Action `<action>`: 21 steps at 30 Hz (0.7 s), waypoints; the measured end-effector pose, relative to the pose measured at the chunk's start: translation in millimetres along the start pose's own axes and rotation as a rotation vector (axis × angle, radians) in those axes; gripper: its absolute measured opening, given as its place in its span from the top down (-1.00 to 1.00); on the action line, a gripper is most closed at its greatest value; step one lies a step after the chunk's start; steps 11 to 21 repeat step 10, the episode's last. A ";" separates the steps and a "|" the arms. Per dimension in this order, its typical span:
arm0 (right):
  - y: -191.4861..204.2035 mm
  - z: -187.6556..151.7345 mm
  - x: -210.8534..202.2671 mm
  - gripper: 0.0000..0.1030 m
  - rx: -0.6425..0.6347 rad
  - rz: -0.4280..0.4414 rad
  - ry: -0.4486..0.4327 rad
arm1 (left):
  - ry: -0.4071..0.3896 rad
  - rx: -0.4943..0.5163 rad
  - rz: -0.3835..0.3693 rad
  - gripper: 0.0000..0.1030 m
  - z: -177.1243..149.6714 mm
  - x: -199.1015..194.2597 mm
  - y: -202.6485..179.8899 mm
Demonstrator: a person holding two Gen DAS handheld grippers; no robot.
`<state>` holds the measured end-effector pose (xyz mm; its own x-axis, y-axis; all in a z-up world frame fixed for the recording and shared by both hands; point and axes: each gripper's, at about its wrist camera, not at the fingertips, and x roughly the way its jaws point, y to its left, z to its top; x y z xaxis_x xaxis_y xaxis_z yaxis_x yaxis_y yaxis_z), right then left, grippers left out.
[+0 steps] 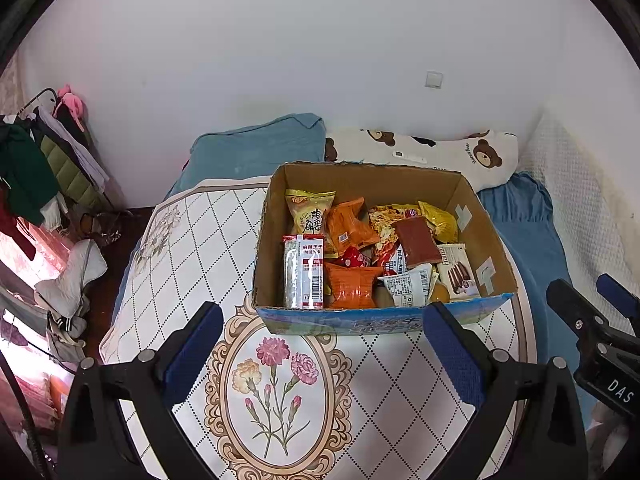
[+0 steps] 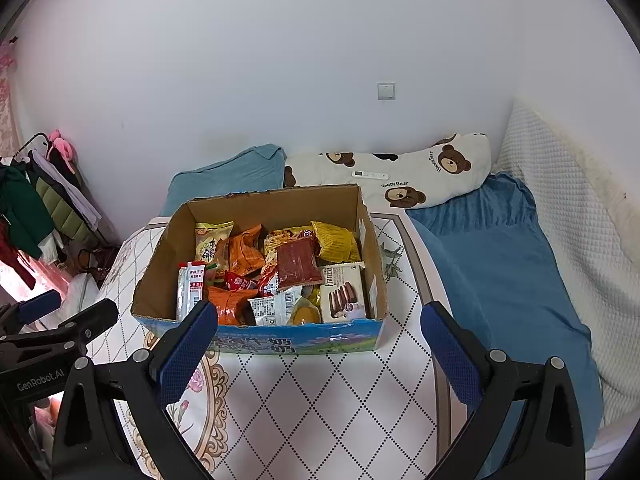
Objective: Organize snacks
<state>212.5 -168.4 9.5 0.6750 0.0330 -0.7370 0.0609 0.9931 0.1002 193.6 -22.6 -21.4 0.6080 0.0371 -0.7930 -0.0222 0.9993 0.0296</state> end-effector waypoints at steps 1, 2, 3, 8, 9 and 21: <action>-0.1 0.0 0.4 -1.00 0.001 0.000 0.002 | 0.000 0.000 0.000 -0.99 0.1 0.0 -0.1; -0.4 -0.3 0.6 -1.00 0.001 0.001 0.003 | 0.000 0.000 0.001 -0.99 0.2 0.0 -0.2; -0.3 -0.3 1.0 -1.00 0.001 0.002 0.004 | 0.001 -0.001 0.002 -0.99 0.2 0.0 -0.2; -0.3 -0.6 1.1 -1.00 0.002 0.007 0.005 | 0.001 0.003 0.000 -0.99 -1.8 0.3 2.8; -0.4 -0.7 1.3 -1.00 0.001 0.007 0.005 | 0.000 0.006 -0.001 -0.99 -2.1 1.7 2.8; -0.6 -0.6 1.1 -1.00 0.001 0.009 0.004 | -0.002 0.007 -0.002 -0.99 -2.3 1.8 3.3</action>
